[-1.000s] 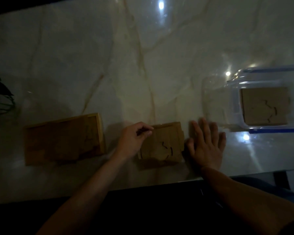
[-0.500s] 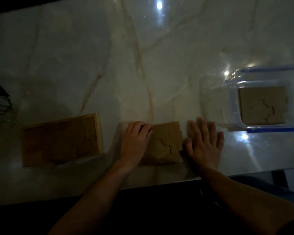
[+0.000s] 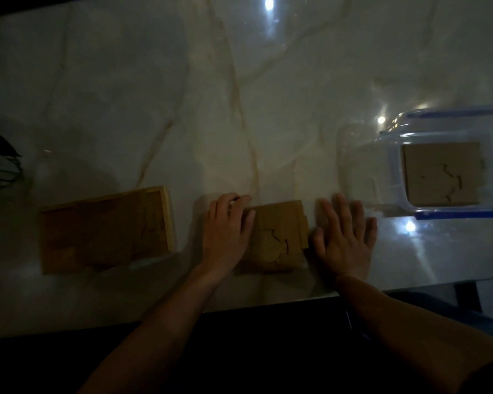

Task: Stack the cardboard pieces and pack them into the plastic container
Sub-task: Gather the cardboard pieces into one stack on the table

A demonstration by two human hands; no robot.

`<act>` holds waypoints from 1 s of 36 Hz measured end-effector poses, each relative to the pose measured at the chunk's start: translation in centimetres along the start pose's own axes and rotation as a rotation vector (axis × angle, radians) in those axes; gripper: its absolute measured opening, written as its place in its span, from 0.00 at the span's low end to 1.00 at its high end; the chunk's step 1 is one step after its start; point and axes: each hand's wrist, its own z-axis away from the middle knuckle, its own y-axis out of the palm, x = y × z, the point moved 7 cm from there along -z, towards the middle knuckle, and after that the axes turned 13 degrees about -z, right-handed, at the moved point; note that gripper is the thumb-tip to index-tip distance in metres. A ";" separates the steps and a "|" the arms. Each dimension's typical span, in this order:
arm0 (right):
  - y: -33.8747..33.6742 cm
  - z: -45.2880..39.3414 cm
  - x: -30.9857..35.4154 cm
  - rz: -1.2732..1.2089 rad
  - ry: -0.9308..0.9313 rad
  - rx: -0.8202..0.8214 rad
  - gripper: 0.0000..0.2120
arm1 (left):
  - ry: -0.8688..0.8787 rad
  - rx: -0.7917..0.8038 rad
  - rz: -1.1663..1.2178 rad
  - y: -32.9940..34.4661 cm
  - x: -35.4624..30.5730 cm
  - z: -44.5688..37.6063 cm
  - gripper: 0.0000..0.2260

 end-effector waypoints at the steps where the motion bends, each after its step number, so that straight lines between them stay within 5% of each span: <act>1: 0.0 0.0 0.0 0.000 0.001 -0.002 0.32 | -0.044 0.005 0.053 -0.1 0.4 0.0 0.14; 9: -0.3 0.1 0.2 -0.001 0.023 0.030 0.31 | -0.363 0.013 0.344 -0.4 3.7 1.2 0.13; 31: -4.2 -0.5 2.0 -0.256 0.092 0.044 0.26 | -0.560 0.288 0.314 -1.1 2.9 3.8 0.17; 36: -2.9 -0.3 4.1 -0.388 0.193 0.238 0.26 | -0.598 0.318 0.372 -0.8 1.9 4.3 0.18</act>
